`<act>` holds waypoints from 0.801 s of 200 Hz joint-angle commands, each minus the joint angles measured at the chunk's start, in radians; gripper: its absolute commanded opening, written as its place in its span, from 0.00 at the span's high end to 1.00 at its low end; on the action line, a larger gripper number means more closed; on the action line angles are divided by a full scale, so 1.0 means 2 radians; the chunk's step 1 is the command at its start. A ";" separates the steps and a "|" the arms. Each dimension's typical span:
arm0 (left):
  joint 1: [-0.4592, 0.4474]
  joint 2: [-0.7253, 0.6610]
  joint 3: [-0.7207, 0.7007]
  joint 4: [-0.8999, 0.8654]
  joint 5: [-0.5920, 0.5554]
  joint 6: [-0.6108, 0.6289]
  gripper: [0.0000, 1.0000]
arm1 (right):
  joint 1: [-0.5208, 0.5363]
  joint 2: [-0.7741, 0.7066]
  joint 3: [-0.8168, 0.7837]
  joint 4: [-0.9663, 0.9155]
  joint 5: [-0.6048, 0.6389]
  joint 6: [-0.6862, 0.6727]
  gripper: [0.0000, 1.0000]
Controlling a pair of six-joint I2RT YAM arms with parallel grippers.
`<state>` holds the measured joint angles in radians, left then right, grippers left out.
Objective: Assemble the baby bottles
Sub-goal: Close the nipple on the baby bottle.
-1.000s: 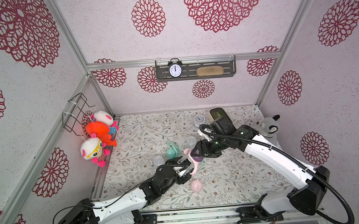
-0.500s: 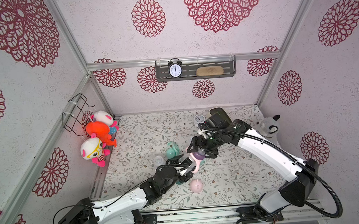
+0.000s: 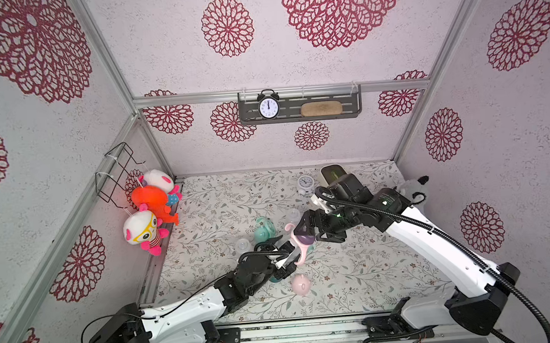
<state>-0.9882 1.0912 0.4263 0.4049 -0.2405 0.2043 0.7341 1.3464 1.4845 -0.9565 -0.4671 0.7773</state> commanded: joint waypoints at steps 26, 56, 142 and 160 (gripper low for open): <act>0.022 -0.020 0.022 0.009 0.052 -0.022 1.00 | 0.003 -0.046 -0.015 0.013 0.048 -0.068 0.05; 0.037 -0.031 0.023 0.000 0.086 -0.038 1.00 | 0.003 -0.074 -0.046 0.069 0.023 -0.113 0.05; 0.042 -0.039 0.042 -0.047 0.109 -0.055 1.00 | 0.006 -0.052 -0.032 0.106 0.016 -0.161 0.03; 0.043 -0.037 0.045 -0.051 0.109 -0.055 1.00 | 0.011 -0.045 -0.023 0.102 0.014 -0.169 0.03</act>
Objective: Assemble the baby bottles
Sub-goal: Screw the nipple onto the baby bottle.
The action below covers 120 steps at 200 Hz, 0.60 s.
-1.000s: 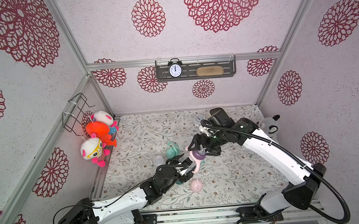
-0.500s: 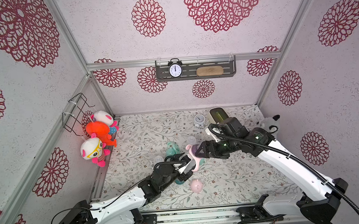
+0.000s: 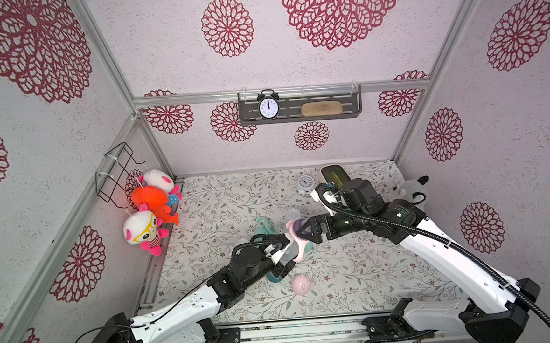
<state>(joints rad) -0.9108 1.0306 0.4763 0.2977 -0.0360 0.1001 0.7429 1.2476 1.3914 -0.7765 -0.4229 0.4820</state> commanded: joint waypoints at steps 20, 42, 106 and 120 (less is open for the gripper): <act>0.004 -0.005 0.022 0.002 0.011 -0.003 1.00 | 0.014 0.018 0.040 -0.008 -0.001 -0.043 0.03; 0.004 -0.003 0.025 -0.004 0.012 -0.002 1.00 | 0.017 0.032 0.055 -0.026 0.000 -0.062 0.03; 0.004 -0.015 0.021 -0.014 0.016 0.004 1.00 | 0.015 0.060 0.089 -0.085 0.008 -0.102 0.06; 0.004 -0.017 0.021 -0.017 0.016 0.005 1.00 | 0.014 0.063 0.092 -0.094 0.007 -0.108 0.07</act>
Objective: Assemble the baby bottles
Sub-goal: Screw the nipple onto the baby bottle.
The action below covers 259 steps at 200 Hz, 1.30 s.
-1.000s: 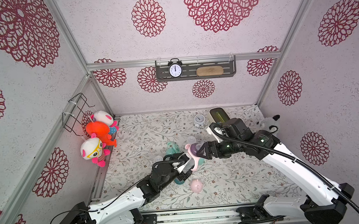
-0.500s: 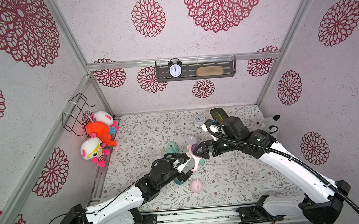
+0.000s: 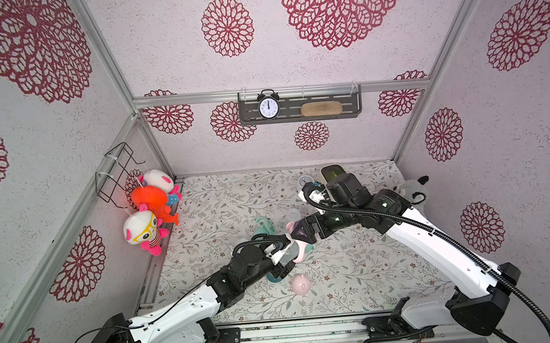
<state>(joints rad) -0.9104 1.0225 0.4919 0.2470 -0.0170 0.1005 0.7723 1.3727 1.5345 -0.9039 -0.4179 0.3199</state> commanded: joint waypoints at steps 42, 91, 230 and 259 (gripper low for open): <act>0.004 -0.017 0.013 0.001 0.008 0.005 1.00 | -0.006 0.002 0.024 -0.039 -0.011 -0.038 0.09; 0.004 -0.020 0.014 -0.003 0.010 0.000 1.00 | -0.012 0.011 0.039 -0.049 -0.027 -0.050 0.12; 0.003 -0.021 0.015 -0.007 0.015 -0.005 1.00 | -0.018 0.023 0.035 -0.045 -0.045 -0.060 0.27; 0.003 -0.014 0.019 -0.008 0.009 -0.003 1.00 | -0.017 0.026 0.038 -0.047 -0.054 -0.061 0.37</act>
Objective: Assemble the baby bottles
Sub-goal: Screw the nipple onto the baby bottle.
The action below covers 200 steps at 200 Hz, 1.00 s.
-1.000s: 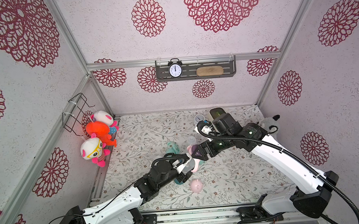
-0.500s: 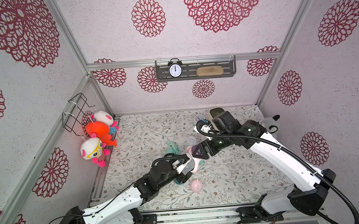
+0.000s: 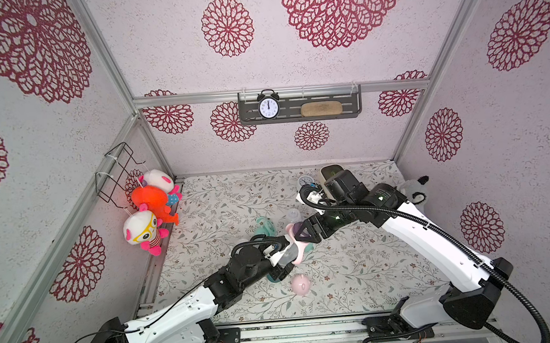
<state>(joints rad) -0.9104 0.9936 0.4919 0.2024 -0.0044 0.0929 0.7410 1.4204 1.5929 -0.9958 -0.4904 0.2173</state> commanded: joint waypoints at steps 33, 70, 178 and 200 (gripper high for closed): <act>-0.001 0.005 0.018 0.030 -0.029 0.001 1.00 | -0.002 0.005 0.008 -0.010 -0.026 0.001 0.47; -0.029 0.034 0.031 0.046 -0.105 0.018 1.00 | 0.006 -0.002 -0.021 0.020 -0.025 0.100 0.54; -0.082 0.086 0.028 0.098 -0.185 0.046 1.00 | -0.024 -0.010 -0.053 0.042 -0.003 0.413 0.25; -0.083 0.090 0.024 0.096 -0.182 0.045 1.00 | -0.025 -0.005 -0.023 0.025 0.008 0.375 0.12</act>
<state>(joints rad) -1.0607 1.1721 0.5087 0.3031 -0.3626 0.1642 0.6952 1.4139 1.4712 -0.9268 -0.4686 0.9569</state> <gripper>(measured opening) 0.812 0.842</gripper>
